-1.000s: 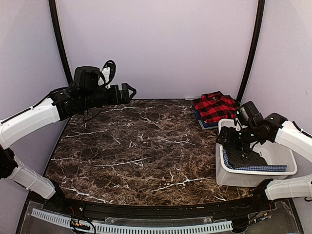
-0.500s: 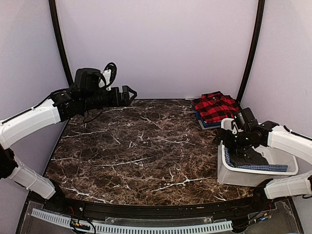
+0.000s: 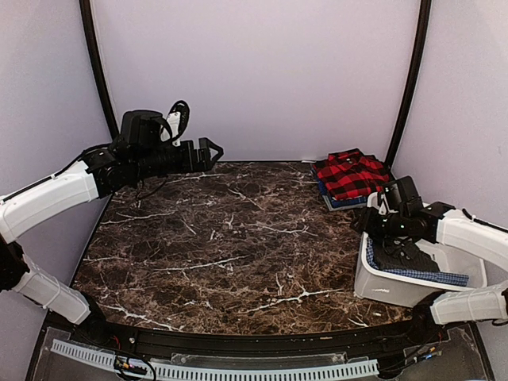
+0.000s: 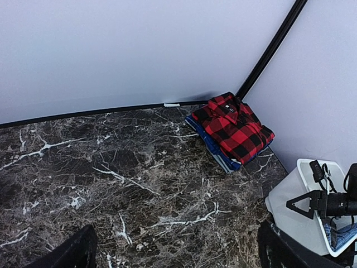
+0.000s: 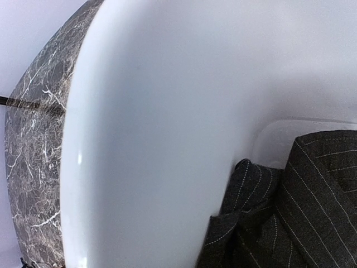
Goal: Fold and stack the long sleeve shirts
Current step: Adjust the bin at the corner of the board.
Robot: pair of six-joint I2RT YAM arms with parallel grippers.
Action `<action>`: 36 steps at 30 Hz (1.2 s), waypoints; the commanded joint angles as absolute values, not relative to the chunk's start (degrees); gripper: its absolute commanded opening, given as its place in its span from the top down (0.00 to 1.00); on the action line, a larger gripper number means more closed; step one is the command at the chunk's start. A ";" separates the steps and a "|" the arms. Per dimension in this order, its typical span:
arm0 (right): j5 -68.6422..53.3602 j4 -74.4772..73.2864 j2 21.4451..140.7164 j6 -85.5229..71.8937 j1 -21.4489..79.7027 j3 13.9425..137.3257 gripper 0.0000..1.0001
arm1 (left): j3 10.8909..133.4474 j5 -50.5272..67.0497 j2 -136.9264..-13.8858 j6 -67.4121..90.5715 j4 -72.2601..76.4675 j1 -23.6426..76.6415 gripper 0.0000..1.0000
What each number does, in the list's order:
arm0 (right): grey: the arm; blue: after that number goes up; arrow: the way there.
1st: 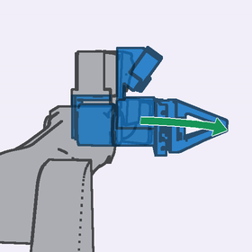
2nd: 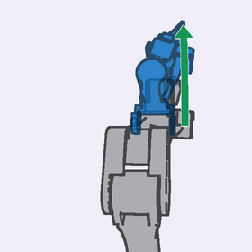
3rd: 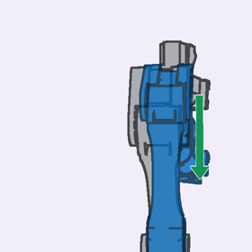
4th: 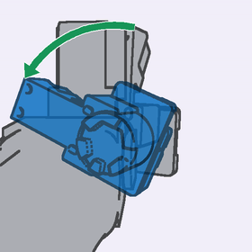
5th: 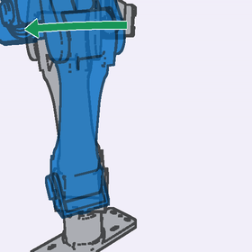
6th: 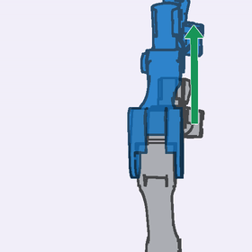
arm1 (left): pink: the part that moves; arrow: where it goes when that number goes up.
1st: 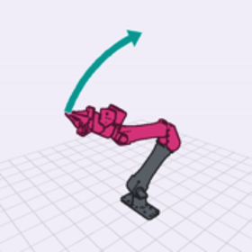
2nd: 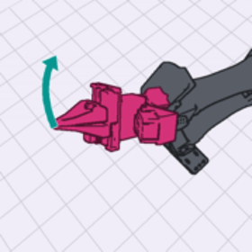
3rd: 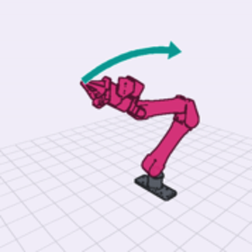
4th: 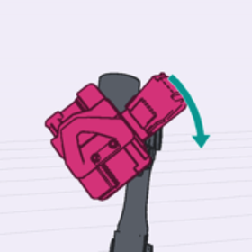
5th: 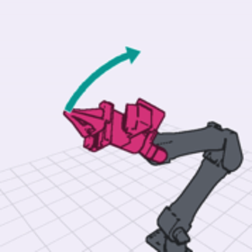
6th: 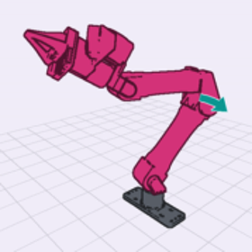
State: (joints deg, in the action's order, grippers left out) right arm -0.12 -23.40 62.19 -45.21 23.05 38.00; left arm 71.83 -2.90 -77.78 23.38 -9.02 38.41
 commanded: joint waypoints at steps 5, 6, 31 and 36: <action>6.64 -33.98 62.29 -45.59 22.03 39.65 0.92 | 71.02 -2.51 -75.47 24.16 -8.19 37.94 0.01; 7.28 -34.71 62.05 -45.41 22.01 40.45 0.96 | 71.06 -2.53 -75.44 24.12 -8.23 37.92 0.01; -0.29 -28.89 68.67 -38.58 27.06 49.24 0.63 | 72.12 -1.38 -77.07 25.13 -7.81 37.90 0.01; -0.18 -30.57 67.22 -37.07 27.16 51.58 0.25 | 72.65 -1.63 -77.55 24.74 -8.10 37.95 0.01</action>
